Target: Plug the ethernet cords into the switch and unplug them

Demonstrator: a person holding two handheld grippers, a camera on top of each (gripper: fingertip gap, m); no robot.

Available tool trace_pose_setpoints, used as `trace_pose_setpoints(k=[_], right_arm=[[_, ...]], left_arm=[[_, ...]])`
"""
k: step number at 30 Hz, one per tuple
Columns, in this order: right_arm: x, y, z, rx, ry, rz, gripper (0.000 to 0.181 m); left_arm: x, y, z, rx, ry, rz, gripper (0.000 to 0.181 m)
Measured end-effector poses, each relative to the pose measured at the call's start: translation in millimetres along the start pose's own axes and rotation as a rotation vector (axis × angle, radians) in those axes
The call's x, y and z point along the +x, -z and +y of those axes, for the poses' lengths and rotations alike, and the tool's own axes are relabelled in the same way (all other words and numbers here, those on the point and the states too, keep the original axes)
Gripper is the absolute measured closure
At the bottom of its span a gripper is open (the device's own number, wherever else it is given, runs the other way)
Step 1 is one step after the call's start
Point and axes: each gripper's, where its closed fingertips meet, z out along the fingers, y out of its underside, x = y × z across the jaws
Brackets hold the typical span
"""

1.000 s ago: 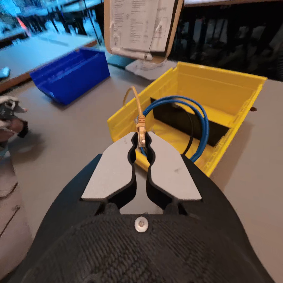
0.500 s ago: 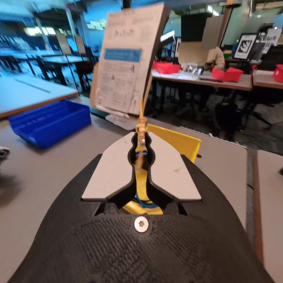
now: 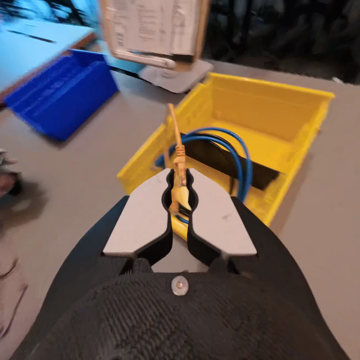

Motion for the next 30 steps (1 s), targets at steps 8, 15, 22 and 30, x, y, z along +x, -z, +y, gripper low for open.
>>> trace_pose_setpoints(k=[8,15,22,30], right_arm=[[66,-14,55,-0.296,0.089,0.394,0.13],[63,18,39,-0.224,0.189,0.536,0.104],[-44,3,30,-0.048,0.076,0.092,0.104],[-299,-63,62,0.002,-0.214,-0.788,0.103]], left_arm=[[1,0,0,0.0,0.001,0.001,0.117],[1,0,0,0.002,0.004,0.001,0.117],[4,-1,0,-0.002,0.004,0.017,0.117],[29,-6,-3,0.006,-0.072,0.118,0.117]])
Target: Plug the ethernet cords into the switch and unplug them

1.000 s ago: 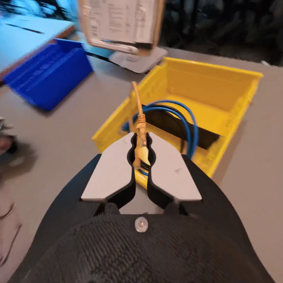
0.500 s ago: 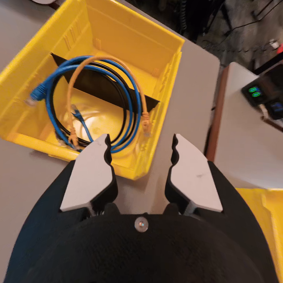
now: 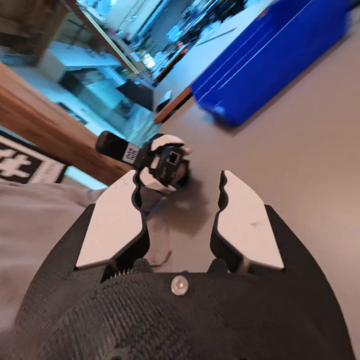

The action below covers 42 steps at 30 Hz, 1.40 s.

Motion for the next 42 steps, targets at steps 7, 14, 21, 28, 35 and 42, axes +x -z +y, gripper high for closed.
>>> trace_pose_setpoints(k=[7,14,21,28,35,42], right_arm=[[-26,-73,51,-0.246,-0.134,-0.206,0.096],[-27,-75,69,-0.426,0.03,-0.203,0.156],[55,-14,-9,-0.384,0.346,0.35,0.156],[171,158,-165,-0.628,0.772,1.196,0.156],[266,180,-187,-0.775,0.808,1.308,0.156],[271,184,-176,-0.556,0.686,1.264,0.107]], left_arm=[[20,-6,2,-0.088,-0.31,0.013,0.117],[24,-8,4,-0.094,-0.451,-0.027,0.116],[6,-4,4,-0.061,-0.241,-0.082,0.109],[-14,4,0,-0.001,-0.029,-0.095,0.119],[-21,-2,11,-0.059,0.029,-0.117,0.122],[-20,-13,30,-0.222,0.088,-0.143,0.121]])
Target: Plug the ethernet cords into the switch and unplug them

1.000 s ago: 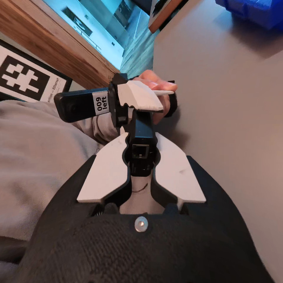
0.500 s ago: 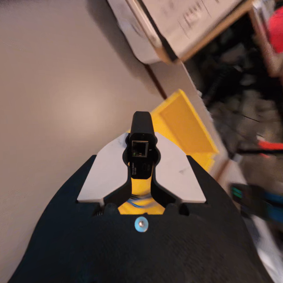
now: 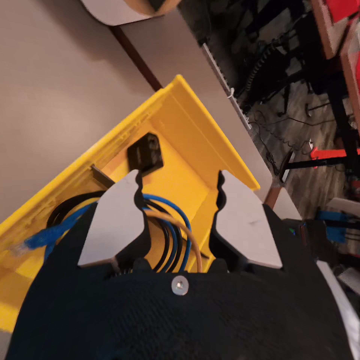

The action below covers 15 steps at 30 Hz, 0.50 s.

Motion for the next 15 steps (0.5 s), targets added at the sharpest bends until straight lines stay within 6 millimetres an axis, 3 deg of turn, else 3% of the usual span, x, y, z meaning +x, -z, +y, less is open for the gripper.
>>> trace_pose_setpoints(k=[3,5,7,11,15], right_arm=[[2,50,15,0.148,-0.215,-0.006,0.101],[-14,86,34,0.251,-0.365,-0.058,0.103],[-33,113,64,0.306,-0.455,-0.055,0.103],[-59,134,113,0.386,-0.573,0.035,0.103],[-43,139,132,0.317,-0.596,0.129,0.096]], left_arm=[[-4,-8,12,-0.112,0.279,-0.008,0.11],[-2,-16,15,-0.142,0.39,0.004,0.108],[0,-30,13,-0.149,0.381,0.013,0.105],[12,-76,-14,-0.153,0.311,0.058,0.098],[27,-140,-52,-0.171,0.22,0.059,0.092]])
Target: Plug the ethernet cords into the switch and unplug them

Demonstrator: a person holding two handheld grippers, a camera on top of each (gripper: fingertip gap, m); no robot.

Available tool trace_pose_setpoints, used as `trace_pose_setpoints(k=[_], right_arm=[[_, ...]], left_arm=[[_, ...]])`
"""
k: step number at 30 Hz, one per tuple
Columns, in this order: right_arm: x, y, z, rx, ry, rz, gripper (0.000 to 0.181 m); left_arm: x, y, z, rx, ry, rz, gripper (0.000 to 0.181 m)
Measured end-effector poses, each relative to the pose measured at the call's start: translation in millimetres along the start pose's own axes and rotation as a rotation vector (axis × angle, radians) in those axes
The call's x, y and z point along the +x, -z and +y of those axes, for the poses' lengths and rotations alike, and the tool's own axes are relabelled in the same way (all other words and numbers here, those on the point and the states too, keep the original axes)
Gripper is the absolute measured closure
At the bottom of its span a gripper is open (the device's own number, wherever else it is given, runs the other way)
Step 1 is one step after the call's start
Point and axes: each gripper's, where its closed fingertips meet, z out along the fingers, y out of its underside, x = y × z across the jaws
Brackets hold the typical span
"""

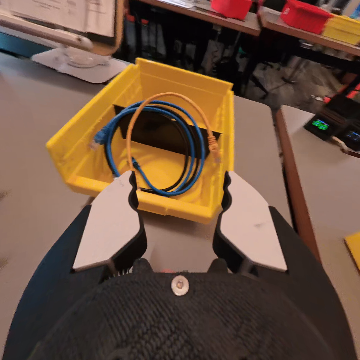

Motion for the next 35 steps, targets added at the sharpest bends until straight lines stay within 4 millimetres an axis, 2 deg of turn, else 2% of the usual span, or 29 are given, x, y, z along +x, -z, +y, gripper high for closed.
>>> trace_pose_setpoints(k=[1,3,6,8,10,12,14,15,18,20,22,24,27,30,32,35], right_arm=[[6,1,-2,0.014,-0.011,0.039,0.096],[-1,1,-4,0.064,-0.01,0.009,0.097],[-10,-2,5,0.036,-0.006,-0.049,0.099],[-11,-3,9,0.014,0.001,-0.056,0.099],[-14,0,5,0.036,-0.005,-0.074,0.1],[-18,3,-2,0.073,-0.017,-0.095,0.101],[-19,6,-6,0.09,-0.016,-0.108,0.103],[-19,8,-7,0.094,-0.012,-0.108,0.104],[-18,13,-11,0.102,-0.004,-0.105,0.105],[-19,18,-16,0.116,0.001,-0.111,0.106],[-20,25,-24,0.142,0.008,-0.11,0.108],[-26,30,-34,0.177,0.018,-0.121,0.109],[-46,32,-46,0.219,0.016,-0.181,0.11],[-77,26,-52,0.226,-0.001,-0.257,0.11],[-105,21,-57,0.234,-0.01,-0.303,0.108],[-163,12,-66,0.264,-0.038,-0.4,0.103]], left_arm=[[2,-17,-9,-0.012,-0.034,-0.025,0.09],[10,-50,-22,-0.048,-0.049,-0.051,0.085],[31,-96,-21,-0.153,0.018,-0.004,0.096],[27,-121,-7,-0.246,0.018,-0.057,0.097],[9,-137,-1,-0.25,0.002,-0.155,0.108],[-2,-144,2,-0.237,-0.005,-0.174,0.12],[-17,-140,2,-0.238,-0.068,-0.204,0.151],[-31,-135,1,-0.234,-0.124,-0.252,0.16],[-65,-117,3,-0.192,-0.185,-0.262,0.171],[-79,-96,10,-0.181,-0.185,-0.198,0.174],[-85,-64,21,-0.183,-0.187,-0.118,0.174],[-86,-23,37,-0.2,-0.179,-0.05,0.175],[-85,51,64,-0.23,-0.218,0.027,0.174],[-87,131,93,-0.272,-0.184,0.057,0.176],[-92,185,112,-0.291,-0.162,0.04,0.177],[-101,261,140,-0.328,-0.104,0.028,0.179]])
